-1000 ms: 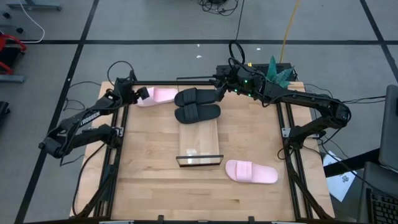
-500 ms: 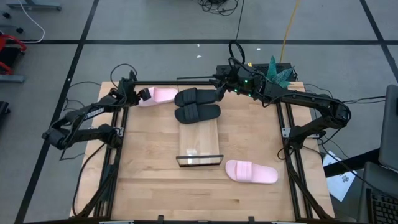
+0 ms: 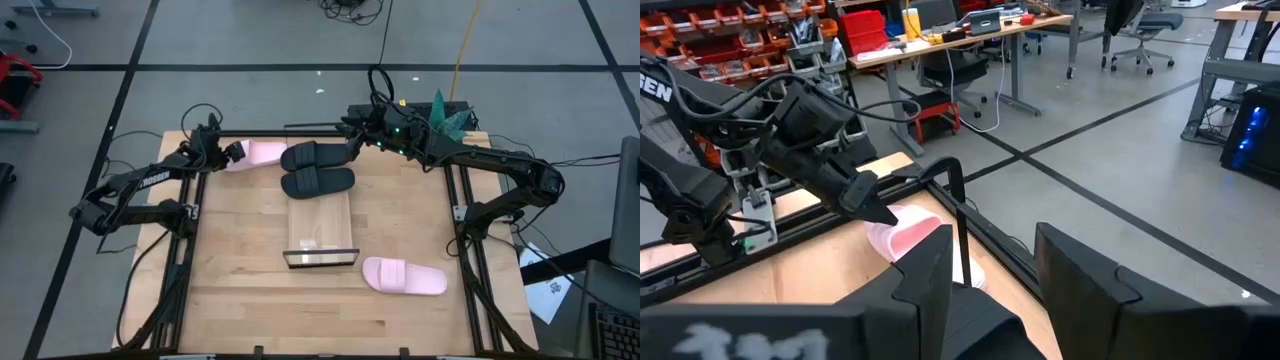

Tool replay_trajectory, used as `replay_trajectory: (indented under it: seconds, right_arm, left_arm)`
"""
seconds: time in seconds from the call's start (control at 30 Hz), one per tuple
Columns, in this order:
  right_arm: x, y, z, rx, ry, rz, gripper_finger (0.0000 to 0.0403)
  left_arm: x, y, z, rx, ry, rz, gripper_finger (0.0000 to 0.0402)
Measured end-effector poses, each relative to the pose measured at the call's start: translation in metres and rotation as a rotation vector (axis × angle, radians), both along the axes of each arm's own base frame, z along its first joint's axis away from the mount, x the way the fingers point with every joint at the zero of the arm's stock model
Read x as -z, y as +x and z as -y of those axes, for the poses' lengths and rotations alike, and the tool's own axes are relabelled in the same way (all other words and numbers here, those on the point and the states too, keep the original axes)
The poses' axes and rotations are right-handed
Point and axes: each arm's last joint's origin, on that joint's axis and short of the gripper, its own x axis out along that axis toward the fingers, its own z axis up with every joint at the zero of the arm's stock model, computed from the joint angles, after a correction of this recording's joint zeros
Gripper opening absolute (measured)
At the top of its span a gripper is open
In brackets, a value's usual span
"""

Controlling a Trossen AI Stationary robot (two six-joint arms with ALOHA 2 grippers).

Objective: Pick and place slides into the shelf
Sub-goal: Put the top pink slipper on the shelf

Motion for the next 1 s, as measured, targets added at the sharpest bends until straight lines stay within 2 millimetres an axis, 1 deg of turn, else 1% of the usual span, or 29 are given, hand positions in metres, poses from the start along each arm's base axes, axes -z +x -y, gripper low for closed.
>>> replay_trajectory:
  seconds: [0.13,0.53,0.67,0.77,0.83,0.93,1.0]
  right_arm:
    - [0.0000,0.0000,0.0000,0.000,0.000,0.000,0.0134]
    - [0.0002,0.0000,0.0000,-0.001,0.001,-0.001,0.0135]
    - [0.0009,-0.0002,-0.0001,-0.001,0.004,-0.009,0.0134]
    - [0.0009,-0.0002,-0.0001,-0.001,0.004,-0.009,0.0135]
    - [0.0009,-0.0002,-0.0001,-0.001,0.004,-0.009,0.0134]
    - [0.0009,-0.0002,-0.0001,-0.001,0.004,-0.009,0.0135]
    - [0.0009,-0.0002,-0.0001,-0.001,0.004,-0.009,0.0135]
  left_arm:
    - [-0.0007,0.0009,-0.0003,0.008,-0.003,0.023,0.0239]
    - [-0.0019,0.0025,-0.0007,0.023,-0.011,0.070,0.0202]
    - [-0.0019,0.0024,-0.0007,0.021,-0.011,0.068,0.0182]
    - [-0.0019,0.0023,-0.0008,0.013,-0.011,0.069,0.0155]
    - [-0.0022,0.0026,-0.0010,0.014,-0.008,0.071,0.0129]
    - [-0.0021,0.0023,-0.0011,0.007,-0.005,0.064,0.0081]
    - [-0.0020,0.0020,-0.0012,-0.001,-0.001,0.057,0.0040]
